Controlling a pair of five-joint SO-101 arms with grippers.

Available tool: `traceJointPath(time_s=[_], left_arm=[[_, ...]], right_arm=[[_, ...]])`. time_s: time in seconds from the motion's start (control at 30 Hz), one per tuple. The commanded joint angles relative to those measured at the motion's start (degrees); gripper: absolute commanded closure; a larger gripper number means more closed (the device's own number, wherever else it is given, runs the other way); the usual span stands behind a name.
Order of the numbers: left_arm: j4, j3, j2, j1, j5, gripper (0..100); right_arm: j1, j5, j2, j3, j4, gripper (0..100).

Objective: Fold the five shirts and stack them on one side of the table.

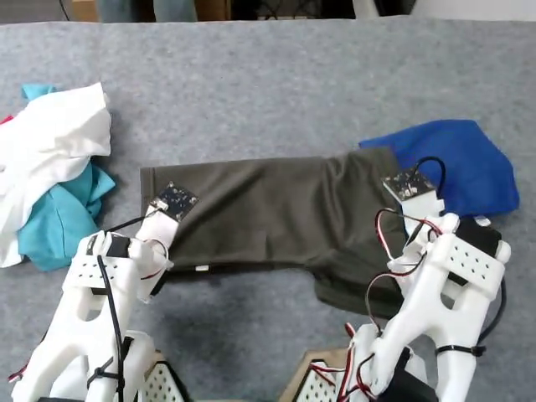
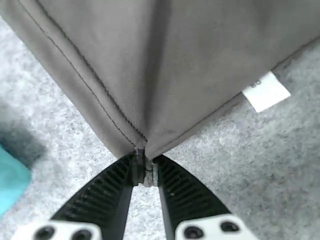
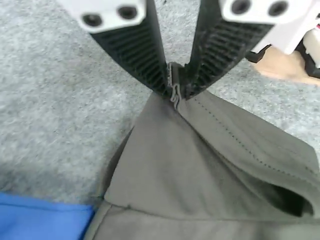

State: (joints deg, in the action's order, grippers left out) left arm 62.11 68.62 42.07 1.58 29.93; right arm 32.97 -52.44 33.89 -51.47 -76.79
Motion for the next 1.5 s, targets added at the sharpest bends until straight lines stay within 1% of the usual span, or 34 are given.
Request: traceJointPath(time_s=[0.0, 0.13, 0.23, 0.4, 0.6, 0.67, 0.77, 0.83, 0.87, 0.97, 1.0, 1.03, 1.1, 1.13, 1.17, 1.23, 1.27, 1.3, 1.37, 1.47], left_arm=[[0.35, -0.31, 1.05, 0.31, 0.79, 97], [0.26, -0.57, 1.23, 0.31, 0.79, 97], [-0.09, -0.66, 1.23, 0.31, 0.79, 97], [-5.10, 0.40, 0.88, 1.19, -0.53, 97], [-4.92, -0.84, 0.97, 1.36, -3.96, 86], [-4.92, -1.01, 1.23, 1.54, -4.13, 86], [-4.48, -1.19, 1.32, 1.54, -4.13, 86], [-1.49, -2.77, 1.32, 1.54, -4.13, 85], [0.44, -3.82, 1.32, 1.54, -4.04, 85], [5.45, -7.52, 1.32, 1.54, -3.96, 85], [7.12, -8.92, 1.32, 1.54, -3.96, 85], [8.79, -10.33, 1.32, 1.54, -3.96, 85], [12.31, -13.32, 1.32, 1.54, -2.99, 86], [14.24, -14.90, 1.32, 1.54, -1.05, 86], [16.09, -16.57, 1.32, 1.54, 1.14, 90], [18.20, -19.74, 1.32, 1.54, 3.52, 98], [18.73, -20.97, 1.32, 1.54, 3.52, 96], [18.73, -22.20, 1.32, 1.54, 2.90, 96], [17.85, -24.40, 0.79, 1.45, -0.35, 97], [11.43, -24.92, 0.62, 1.36, -5.63, 97]], right_arm=[[1.49, -0.62, 1.36, 0.04, 0.88, 98.5], [4.22, -0.62, 1.36, 0.31, 2.73, 98.5], [4.84, -1.23, 1.36, 0.13, 2.46, 98.5], [6.15, -2.64, 1.36, 0.22, 2.46, 98.5], [6.59, -4.57, 1.19, -0.04, 2.46, 97.9], [6.59, -4.84, 1.36, 0.40, 0.97, 93.1], [6.24, -10.02, 1.36, 1.80, -2.99, 82.4], [6.24, -11.60, 1.36, 2.95, -4.13, 77.7], [6.24, -11.25, 1.36, 3.56, -4.31, 77.0], [5.89, -9.49, 1.10, 5.58, -4.13, 77.2], [5.10, -8.44, 1.01, 6.11, -4.13, 78.8], [3.96, -7.03, 1.01, 6.46, -4.13, 82.5], [-0.62, -2.73, 0.92, 6.90, -4.04, 96.0], [-3.78, 0.00, 0.92, 6.90, -3.16, 99.1], [-6.86, 2.99, 0.92, 6.46, -2.11, 95.9], [-13.01, 8.88, 0.92, 5.58, 0.79, 96.1], [-16.09, 11.52, 0.84, 4.97, 2.73, 98.4], [-18.81, 14.07, 0.84, 4.09, 4.92, 98.5], [-23.03, 17.85, 0.84, 1.63, 9.85, 98.4], [-25.85, 21.36, 0.84, -4.18, 18.73, 98.5]])
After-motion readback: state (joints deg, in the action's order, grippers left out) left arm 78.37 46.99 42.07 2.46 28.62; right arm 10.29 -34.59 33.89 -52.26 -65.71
